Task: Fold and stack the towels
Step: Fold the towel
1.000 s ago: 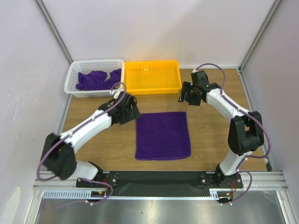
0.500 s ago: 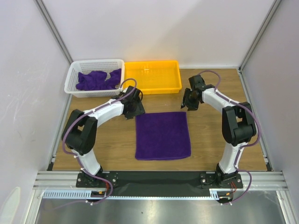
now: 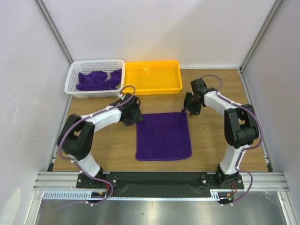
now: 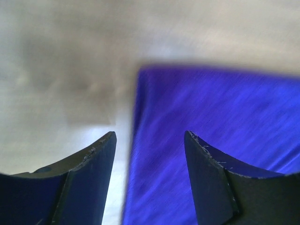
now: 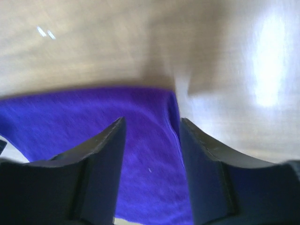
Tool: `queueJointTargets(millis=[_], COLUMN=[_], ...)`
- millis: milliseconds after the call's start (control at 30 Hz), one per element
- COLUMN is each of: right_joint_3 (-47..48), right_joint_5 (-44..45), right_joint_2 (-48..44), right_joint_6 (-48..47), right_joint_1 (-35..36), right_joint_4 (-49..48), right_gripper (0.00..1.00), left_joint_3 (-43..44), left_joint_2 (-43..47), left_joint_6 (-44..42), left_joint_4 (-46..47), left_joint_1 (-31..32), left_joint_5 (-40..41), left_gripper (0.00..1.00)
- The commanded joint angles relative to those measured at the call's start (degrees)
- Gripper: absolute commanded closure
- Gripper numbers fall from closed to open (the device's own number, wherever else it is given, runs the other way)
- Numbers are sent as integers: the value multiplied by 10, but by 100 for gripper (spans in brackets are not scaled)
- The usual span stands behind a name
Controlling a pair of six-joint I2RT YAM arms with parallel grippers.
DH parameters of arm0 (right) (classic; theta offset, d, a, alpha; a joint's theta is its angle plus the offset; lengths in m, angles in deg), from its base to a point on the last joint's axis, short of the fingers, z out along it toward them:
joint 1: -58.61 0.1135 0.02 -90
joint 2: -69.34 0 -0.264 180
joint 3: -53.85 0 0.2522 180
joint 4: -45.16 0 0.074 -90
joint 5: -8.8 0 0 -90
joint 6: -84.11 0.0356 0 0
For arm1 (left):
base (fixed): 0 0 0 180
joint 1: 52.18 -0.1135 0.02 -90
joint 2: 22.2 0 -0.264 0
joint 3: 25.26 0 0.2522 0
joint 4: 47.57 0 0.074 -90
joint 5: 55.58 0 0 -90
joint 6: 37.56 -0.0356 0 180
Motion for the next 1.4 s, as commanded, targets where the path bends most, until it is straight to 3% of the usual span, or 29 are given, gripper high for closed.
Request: queueJointTargets(millis=[0, 200, 733, 900, 1367], right_joint_3=[-43, -129, -177, -187, -228], right_joint_5=[-31, -47, -54, -45, -33], right_joint_2=[-75, -137, -126, -122, -144], right_joint_6=[-9, -17, -45, -38, -24], right_joint_1=[-3, -2, 4, 9, 24], right_joint_4=[17, 13, -3, -5, -12], right_gripper=[40, 35, 38, 39, 39], left_joint_3=[-59, -134, -178, -177, -197], left_joint_2=[86, 150, 118, 97, 139], left_joint_6=[-15, -16, 33, 34, 32], left_joint_4=[2, 27, 95, 90, 33], left_joint_1=[4, 27, 91, 91, 93], left_joint_5=[-20, -15, 15, 19, 31], left_gripper=[33, 32, 41, 46, 42])
